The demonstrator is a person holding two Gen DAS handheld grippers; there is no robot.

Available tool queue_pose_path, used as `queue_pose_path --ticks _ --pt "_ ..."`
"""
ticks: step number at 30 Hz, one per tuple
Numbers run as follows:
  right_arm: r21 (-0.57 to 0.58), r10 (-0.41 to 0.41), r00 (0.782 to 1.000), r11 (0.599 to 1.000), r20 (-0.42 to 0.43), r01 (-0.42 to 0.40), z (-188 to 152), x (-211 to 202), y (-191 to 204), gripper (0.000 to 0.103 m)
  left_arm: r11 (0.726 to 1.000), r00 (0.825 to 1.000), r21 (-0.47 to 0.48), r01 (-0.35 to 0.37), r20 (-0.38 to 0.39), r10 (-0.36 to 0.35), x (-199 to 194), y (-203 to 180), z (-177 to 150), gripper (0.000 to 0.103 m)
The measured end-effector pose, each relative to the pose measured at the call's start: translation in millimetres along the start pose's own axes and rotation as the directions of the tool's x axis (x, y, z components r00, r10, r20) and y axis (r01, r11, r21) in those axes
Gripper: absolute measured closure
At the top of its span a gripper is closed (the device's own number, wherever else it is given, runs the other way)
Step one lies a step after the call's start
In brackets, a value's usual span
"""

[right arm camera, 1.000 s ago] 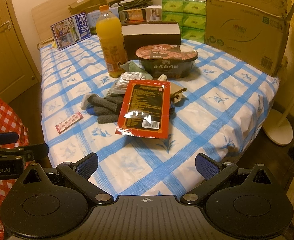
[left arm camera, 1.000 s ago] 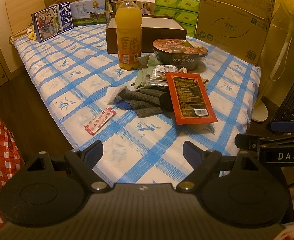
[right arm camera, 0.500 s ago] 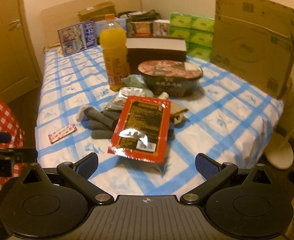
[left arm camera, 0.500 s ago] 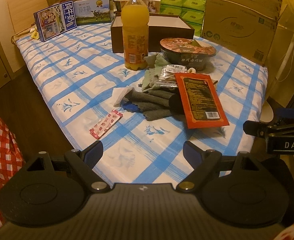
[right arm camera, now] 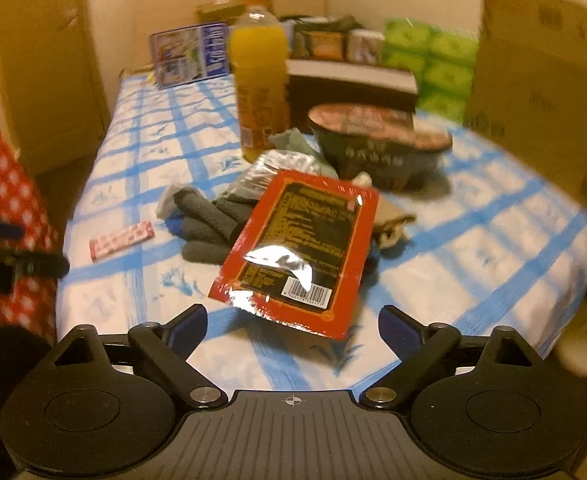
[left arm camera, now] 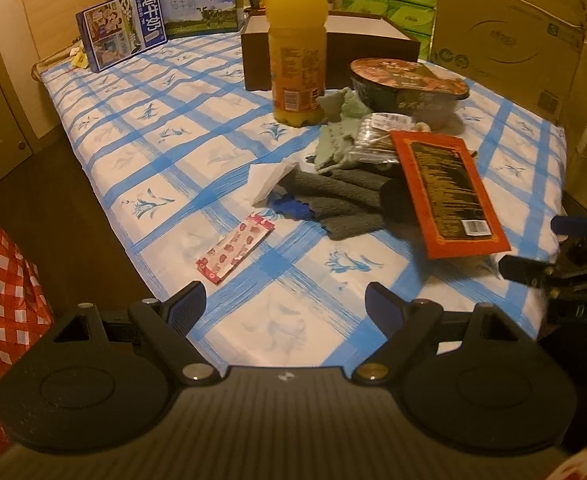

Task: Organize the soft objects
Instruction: 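Grasp the red-bordered snack packet with the right tool while the left tool approaches the pink strip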

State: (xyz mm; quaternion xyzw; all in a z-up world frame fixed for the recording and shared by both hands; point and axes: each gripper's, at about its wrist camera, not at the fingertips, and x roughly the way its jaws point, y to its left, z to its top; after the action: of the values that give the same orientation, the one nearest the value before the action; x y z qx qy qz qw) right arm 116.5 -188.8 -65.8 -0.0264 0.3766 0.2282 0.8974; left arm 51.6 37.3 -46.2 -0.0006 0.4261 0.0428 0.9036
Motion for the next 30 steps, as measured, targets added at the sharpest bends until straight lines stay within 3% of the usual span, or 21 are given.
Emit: queue_pose_path --ticks 4,8,17,23,25,27,30 --pt "0.141 0.041 0.999 0.989 0.011 -0.042 6.6 13.4 -24.0 0.013 1.000 1.000 -0.004 -0.003 -0.002 0.003 12.4 6.2 2.8 0.017" --pt "0.291 0.080 0.997 0.953 0.021 -0.082 7.3 28.1 -49.7 0.014 1.000 1.000 -0.010 -0.007 -0.004 0.007 25.5 10.2 6.9 0.017" --pt "0.568 0.212 0.976 0.799 0.042 -0.198 -7.3 59.2 -93.3 0.022 1.000 1.000 -0.027 -0.004 -0.025 0.003 49.8 15.4 12.0 0.017" --pt "0.661 0.298 0.951 0.699 0.080 -0.274 -17.0 67.2 -105.5 0.041 1.000 0.999 -0.027 -0.002 -0.041 0.001 61.1 15.9 13.3 0.017" --pt "0.697 0.334 0.936 0.644 0.112 -0.314 -18.4 65.1 -110.0 0.052 1.000 0.999 -0.027 -0.001 -0.046 -0.001 63.8 16.2 13.4 0.017" --pt "0.719 0.359 0.921 0.599 0.155 -0.354 -17.9 59.8 -111.5 0.056 1.000 0.999 -0.025 0.001 -0.047 -0.002 66.2 16.5 13.4 0.018" --pt "0.709 0.367 0.908 0.585 0.201 -0.394 -11.1 52.0 -110.4 0.063 1.000 0.999 -0.025 0.002 -0.052 -0.003 69.2 18.2 12.4 0.019"
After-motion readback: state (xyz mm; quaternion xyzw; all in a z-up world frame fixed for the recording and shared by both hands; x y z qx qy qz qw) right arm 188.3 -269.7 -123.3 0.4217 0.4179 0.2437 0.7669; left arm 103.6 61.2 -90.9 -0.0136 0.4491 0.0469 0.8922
